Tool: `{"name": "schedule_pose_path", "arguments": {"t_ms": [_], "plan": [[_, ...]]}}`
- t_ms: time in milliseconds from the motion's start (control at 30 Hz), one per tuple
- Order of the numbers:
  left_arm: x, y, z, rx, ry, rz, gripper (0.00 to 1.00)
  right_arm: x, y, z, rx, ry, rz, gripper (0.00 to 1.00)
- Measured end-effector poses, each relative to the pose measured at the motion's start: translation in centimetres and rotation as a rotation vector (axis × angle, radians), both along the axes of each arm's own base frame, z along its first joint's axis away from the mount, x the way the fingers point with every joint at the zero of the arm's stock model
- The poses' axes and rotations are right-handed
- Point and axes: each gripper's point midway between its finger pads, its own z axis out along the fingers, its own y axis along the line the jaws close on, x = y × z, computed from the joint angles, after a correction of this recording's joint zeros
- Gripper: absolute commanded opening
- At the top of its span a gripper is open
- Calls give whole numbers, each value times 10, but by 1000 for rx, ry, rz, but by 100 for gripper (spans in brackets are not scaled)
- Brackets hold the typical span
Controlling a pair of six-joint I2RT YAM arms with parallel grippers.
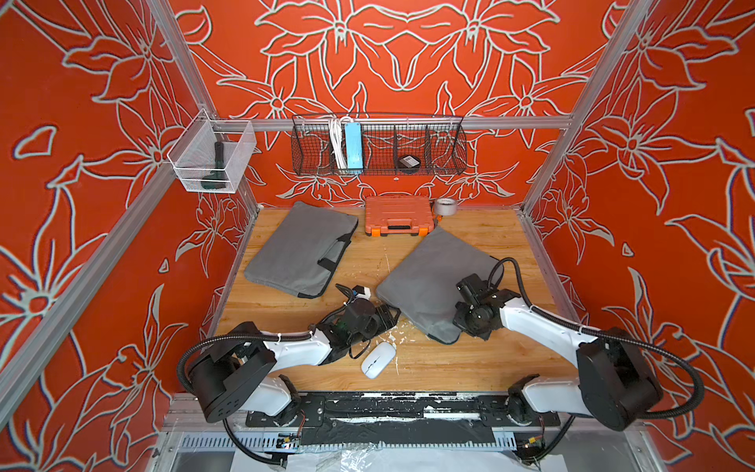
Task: Put the mouse into the laptop bag
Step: Unzip the zipper on the zippered laptop bag.
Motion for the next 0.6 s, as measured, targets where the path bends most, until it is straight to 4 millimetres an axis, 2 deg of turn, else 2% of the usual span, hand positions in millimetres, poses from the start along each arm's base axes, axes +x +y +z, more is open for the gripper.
{"name": "schedule_pose_path", "arguments": {"t_ms": [133,233,300,367,500,600], "plan": [[11,-10,-3,19,4,-1,80,0,-5,0,-1,1,-16,0],[30,-24,-9,37,14,-4,79,0,-11,-1,-5,10,-37,0],[45,-33,-16,48,24,-4,73,-1,-17,-1,-11,19,-60,0],[56,-38,-25,58,40,-3,59,-1,-22,-2,-15,24,-73,0],[65,-43,-36,65,58,-11,12,-1,-21,-1,-3,22,-55,0],[72,-49,-31,45,50,-11,3,-4,-13,0,32,-6,-26,0]]}}
